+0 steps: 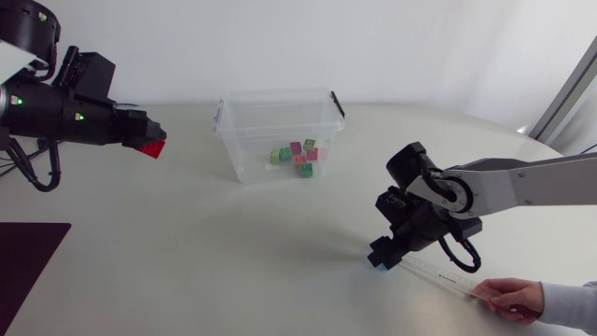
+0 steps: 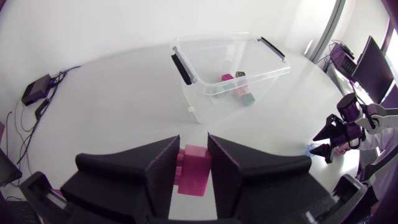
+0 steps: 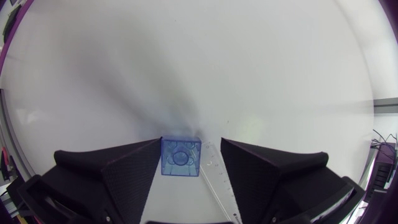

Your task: Place the duplo bricks in the container

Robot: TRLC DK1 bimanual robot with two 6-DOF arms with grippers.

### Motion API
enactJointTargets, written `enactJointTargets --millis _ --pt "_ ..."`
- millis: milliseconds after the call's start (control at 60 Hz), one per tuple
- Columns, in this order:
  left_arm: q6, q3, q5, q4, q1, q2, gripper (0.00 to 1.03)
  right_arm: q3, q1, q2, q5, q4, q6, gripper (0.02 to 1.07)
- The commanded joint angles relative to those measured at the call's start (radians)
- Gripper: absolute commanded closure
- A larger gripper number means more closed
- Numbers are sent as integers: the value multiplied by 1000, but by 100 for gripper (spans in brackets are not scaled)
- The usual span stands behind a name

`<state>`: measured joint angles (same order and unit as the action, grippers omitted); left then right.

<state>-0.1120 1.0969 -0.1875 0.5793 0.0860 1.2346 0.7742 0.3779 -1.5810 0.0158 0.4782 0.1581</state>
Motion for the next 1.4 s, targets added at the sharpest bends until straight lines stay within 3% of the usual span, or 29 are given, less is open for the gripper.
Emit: enactJointTargets --millis 0,67,133,417,633,967,1200,1250,1317,1333,1350,1367,1383 --pt "12 24 -12 8 4 -12 91 -23 9 -4 -8 2 12 64" --pt "14 31 -12 10 4 -14 91 -52 35 44 -10 7 14 75" --pt "15 35 -12 10 4 -14 91 -61 49 73 -4 26 9 80" --pt "40 69 -12 -7 21 -14 91 37 44 265 9 186 6 80" --pt "101 149 -13 -162 69 111 91 235 50 308 -13 286 -15 80" --pt "130 301 -13 -403 136 431 91 487 64 167 -20 231 -55 80" --pt "130 451 -7 -478 167 651 89 639 79 35 -20 160 -74 80" --pt "129 489 13 -478 170 695 82 662 79 13 -20 131 -75 80" --pt "132 521 36 -476 170 729 46 686 79 -13 -20 99 -74 80" --pt "133 526 37 -476 169 733 26 689 79 -19 -20 88 -74 80" --pt "133 528 37 -476 169 733 23 695 79 -28 -20 76 -74 80" --pt "137 528 36 -478 166 732 3 705 79 -39 -20 66 -72 80" --pt "137 526 36 -478 164 730 3 711 79 -48 -22 59 -74 80"
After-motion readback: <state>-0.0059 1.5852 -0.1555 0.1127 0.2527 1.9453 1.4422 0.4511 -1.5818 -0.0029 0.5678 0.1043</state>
